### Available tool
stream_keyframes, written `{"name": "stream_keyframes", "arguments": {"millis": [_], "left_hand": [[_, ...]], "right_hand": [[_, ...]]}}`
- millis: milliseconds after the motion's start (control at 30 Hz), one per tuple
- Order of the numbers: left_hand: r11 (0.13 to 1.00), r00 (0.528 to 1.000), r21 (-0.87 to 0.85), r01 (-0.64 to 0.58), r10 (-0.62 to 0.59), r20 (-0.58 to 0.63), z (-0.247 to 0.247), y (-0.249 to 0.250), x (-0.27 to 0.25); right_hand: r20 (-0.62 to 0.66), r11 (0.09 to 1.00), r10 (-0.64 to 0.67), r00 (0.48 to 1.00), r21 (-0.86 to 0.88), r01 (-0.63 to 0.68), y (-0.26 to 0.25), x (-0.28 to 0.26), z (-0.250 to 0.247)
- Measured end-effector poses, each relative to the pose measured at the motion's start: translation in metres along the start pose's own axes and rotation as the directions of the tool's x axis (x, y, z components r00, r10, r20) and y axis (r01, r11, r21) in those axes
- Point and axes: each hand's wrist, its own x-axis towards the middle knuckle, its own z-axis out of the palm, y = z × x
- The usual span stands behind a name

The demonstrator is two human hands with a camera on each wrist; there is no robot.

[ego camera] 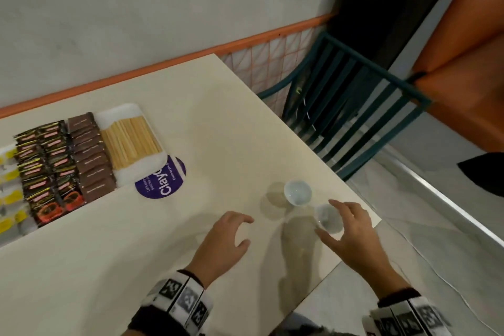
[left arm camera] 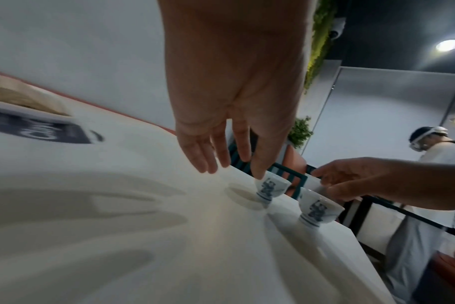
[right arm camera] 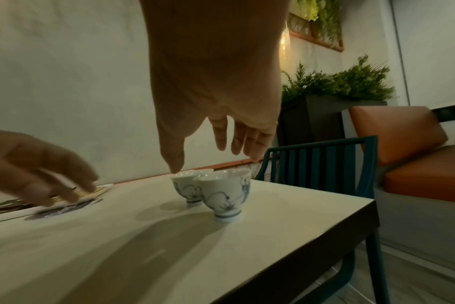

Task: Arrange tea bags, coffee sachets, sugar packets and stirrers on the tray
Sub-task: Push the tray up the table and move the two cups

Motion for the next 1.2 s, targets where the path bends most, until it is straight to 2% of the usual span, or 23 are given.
{"name": "stream_keyframes", "arguments": {"millis": [100, 200, 300, 500, 700, 833, 967, 1033, 1200], "left_hand": [[0.996, 0.999, 0.080, -0.033, 0.031, 0.031, 0.016, 0.029, 0.036], [0.974, 0.997, 0.218, -0.056, 0.044, 0.060, 0.032, 0.055, 0.068], [0.958, 0.997, 0.280, -0.060, 0.043, 0.069, 0.045, 0.076, 0.097], [0.962, 0.997, 0.274, -0.014, -0.008, 0.078, 0.057, 0.087, 0.122], [0.980, 1.000, 0.197, 0.029, -0.029, -0.003, 0.040, 0.078, 0.109], [0.991, 0.985, 0.054, 0.120, -0.113, -0.128, 0.000, 0.051, 0.092], [0.976, 0.928, -0.029, 0.214, -0.212, -0.305, -0.049, 0.018, 0.085], [0.973, 0.901, -0.025, 0.230, -0.223, -0.371, -0.069, 0.004, 0.087], [0.971, 0.881, -0.024, 0.236, -0.224, -0.417, -0.103, -0.024, 0.103]], "right_hand": [[0.118, 0.995, -0.073, 0.990, -0.059, 0.080, 0.014, 0.012, 0.004], [0.186, 0.991, -0.123, 0.975, -0.025, 0.130, 0.024, 0.023, 0.004], [0.253, 0.977, -0.203, 0.946, -0.015, 0.214, 0.033, 0.032, 0.002], [0.365, 0.956, -0.289, 0.885, 0.055, 0.290, 0.048, 0.047, -0.010], [0.359, 0.950, -0.312, 0.880, 0.098, 0.296, 0.040, 0.084, -0.028], [0.352, 0.938, -0.346, 0.870, 0.100, 0.333, 0.006, 0.121, -0.036], [0.327, 0.881, -0.471, 0.819, 0.127, 0.456, -0.052, 0.167, -0.036], [0.307, 0.851, -0.523, 0.795, 0.137, 0.507, -0.088, 0.192, -0.027], [0.286, 0.782, -0.623, 0.728, 0.204, 0.589, -0.177, 0.249, 0.018]]}}
